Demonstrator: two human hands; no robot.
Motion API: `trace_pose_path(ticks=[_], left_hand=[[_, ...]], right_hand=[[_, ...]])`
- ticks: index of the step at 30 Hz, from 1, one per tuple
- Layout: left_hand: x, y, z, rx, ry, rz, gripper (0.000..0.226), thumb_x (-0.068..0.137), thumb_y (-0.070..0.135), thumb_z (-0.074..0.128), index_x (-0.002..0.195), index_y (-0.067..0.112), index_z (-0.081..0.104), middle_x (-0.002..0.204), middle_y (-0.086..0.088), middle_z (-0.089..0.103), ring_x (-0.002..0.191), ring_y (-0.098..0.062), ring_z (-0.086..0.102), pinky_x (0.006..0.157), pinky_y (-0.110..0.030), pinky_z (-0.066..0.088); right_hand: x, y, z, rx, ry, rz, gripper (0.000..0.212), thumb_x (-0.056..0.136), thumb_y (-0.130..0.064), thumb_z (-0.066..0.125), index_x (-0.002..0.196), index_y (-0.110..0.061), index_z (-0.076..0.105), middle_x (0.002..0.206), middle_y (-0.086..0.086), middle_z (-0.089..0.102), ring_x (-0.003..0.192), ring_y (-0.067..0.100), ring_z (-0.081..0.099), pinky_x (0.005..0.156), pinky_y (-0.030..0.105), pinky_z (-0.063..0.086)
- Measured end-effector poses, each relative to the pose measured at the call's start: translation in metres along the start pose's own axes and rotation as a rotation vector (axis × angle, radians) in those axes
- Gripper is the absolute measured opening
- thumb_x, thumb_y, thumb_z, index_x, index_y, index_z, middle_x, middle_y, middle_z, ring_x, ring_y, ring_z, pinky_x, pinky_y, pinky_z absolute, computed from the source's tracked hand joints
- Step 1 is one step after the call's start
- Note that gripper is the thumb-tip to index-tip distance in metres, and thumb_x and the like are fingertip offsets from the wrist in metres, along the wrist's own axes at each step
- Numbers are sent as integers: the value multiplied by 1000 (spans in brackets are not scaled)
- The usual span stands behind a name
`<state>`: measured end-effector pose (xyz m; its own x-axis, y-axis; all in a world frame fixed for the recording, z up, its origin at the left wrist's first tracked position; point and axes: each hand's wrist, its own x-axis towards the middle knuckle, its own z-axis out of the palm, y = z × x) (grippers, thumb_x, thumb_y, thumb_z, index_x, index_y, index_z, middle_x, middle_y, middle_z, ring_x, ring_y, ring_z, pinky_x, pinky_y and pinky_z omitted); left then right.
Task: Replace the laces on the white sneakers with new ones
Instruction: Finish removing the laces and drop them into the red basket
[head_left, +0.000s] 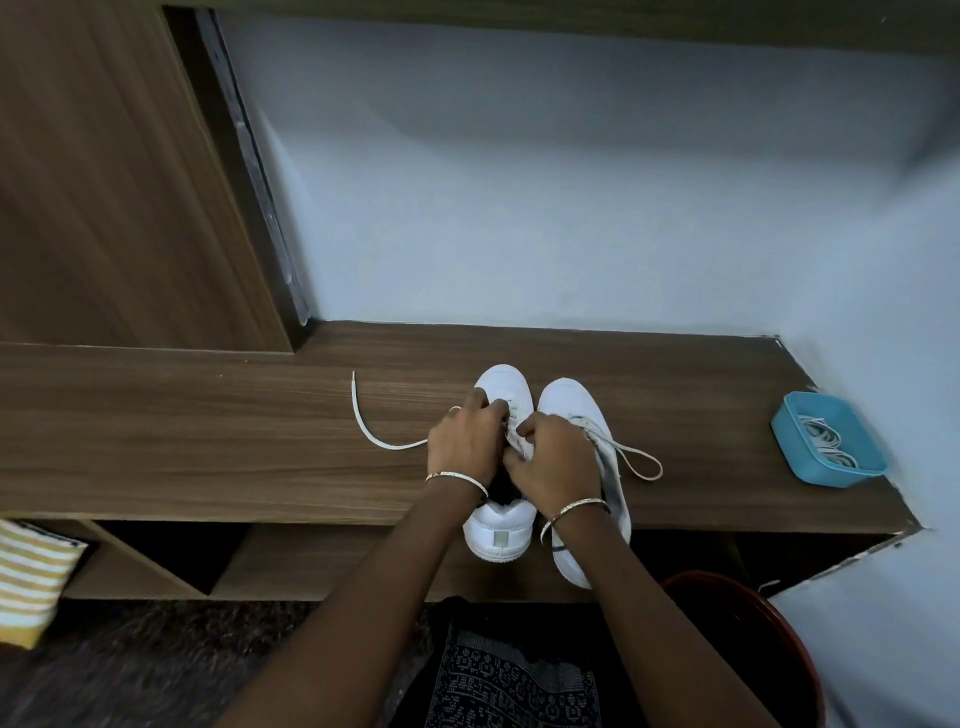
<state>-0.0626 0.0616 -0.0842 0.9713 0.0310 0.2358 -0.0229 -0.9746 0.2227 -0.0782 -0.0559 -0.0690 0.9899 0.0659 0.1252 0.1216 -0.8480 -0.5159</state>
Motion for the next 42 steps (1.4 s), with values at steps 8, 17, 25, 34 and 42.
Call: trace_pose_path(ticks=[8,17,25,34,42], left_hand=[[12,-9,10,-410,23,-215,5,82,31,67,85,28,69,87,9,70,83,-19,64,69,-30,48],[16,-14,15,-1384,-28,-548,20,93,-4,57,82,12,58,77,-5,60,68,-14,56,66,-22,48],[11,-39,9,-1015,-28,-186,23,90,21,44,80,28,63,83,4,64,78,-25,54,74,-38,41],[11,-12,-7,214,-11,341,24,74,36,56,94,28,69,105,5,66,95,-26,62,81,-38,38],[11,-21,-1,-122,142,38,9,82,26,67,73,25,68,75,9,68,70,-15,59,75,-35,39]], right_hand=[[0,0,4,-146,0,96,16,91,-18,55,101,-9,61,100,12,68,99,34,61,75,34,40],[4,-2,9,-129,-31,141,13,91,-17,57,99,-7,59,102,13,67,99,32,60,71,33,34],[0,0,18,-89,33,183,16,92,-22,58,98,-7,60,100,12,69,97,32,62,74,34,39],[-7,-1,26,-96,100,141,15,96,-21,51,98,-9,59,94,12,70,92,33,64,69,34,34],[-9,3,25,-72,107,159,16,96,-19,52,102,-7,59,97,13,70,94,33,64,74,35,43]])
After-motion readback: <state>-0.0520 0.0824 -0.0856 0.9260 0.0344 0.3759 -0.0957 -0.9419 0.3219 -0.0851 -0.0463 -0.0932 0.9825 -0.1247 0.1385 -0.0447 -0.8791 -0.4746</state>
